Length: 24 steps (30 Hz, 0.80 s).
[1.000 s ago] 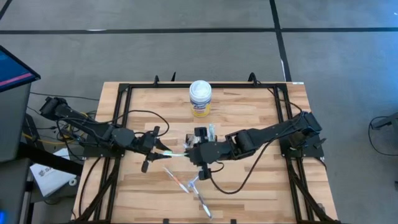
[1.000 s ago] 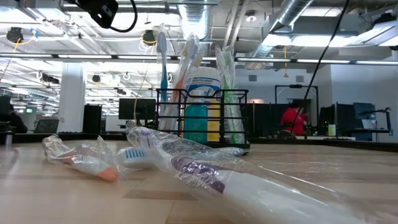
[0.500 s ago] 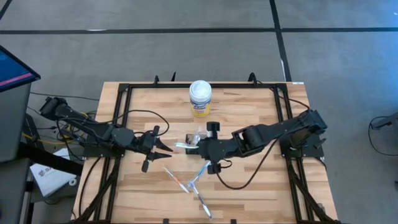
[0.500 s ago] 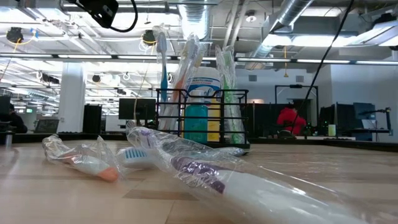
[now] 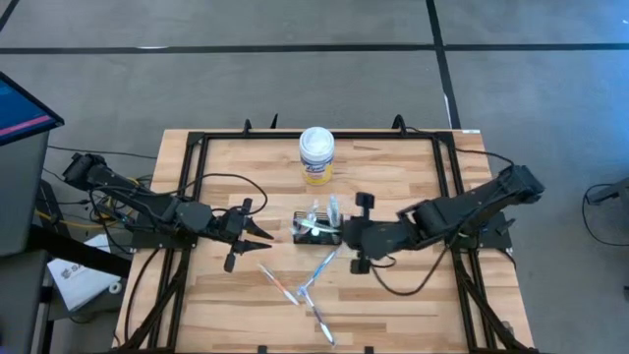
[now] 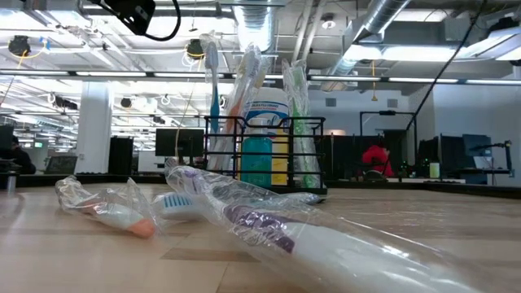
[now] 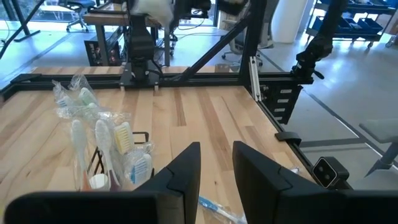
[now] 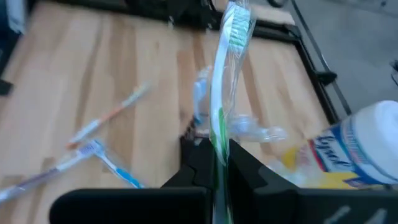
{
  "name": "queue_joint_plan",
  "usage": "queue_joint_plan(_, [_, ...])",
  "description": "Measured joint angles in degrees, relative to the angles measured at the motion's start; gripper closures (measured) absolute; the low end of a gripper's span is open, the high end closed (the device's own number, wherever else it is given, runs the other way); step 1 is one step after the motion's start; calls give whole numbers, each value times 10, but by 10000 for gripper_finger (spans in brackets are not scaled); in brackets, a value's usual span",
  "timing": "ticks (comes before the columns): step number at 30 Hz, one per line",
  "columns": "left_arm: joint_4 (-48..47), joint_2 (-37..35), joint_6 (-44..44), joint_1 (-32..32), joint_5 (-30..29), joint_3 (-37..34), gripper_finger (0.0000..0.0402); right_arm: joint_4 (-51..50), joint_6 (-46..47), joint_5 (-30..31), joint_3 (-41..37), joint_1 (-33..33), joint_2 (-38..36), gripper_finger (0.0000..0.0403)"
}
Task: Pick & Place toothbrushing station
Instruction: Put the green toothbrush into the black mesh organizer
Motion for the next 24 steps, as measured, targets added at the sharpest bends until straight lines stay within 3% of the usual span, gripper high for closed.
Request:
queue_joint_plan(6, [26,0,12,1,-9,0,314,299,-33,-7,-196,1,-102,396])
queue_joint_plan(10, [84,0,43,1,-14,0,314,451,-61,-49,-273,-15,-116,396])
queue_joint_plan(17, [154,22,75,7,-60,1,314,595,-126,-67,-291,-41,-73,396])
queue_joint_plan(24, [274,107,86,37,-61,1,314,644,-134,-103,-291,-65,-47,395])
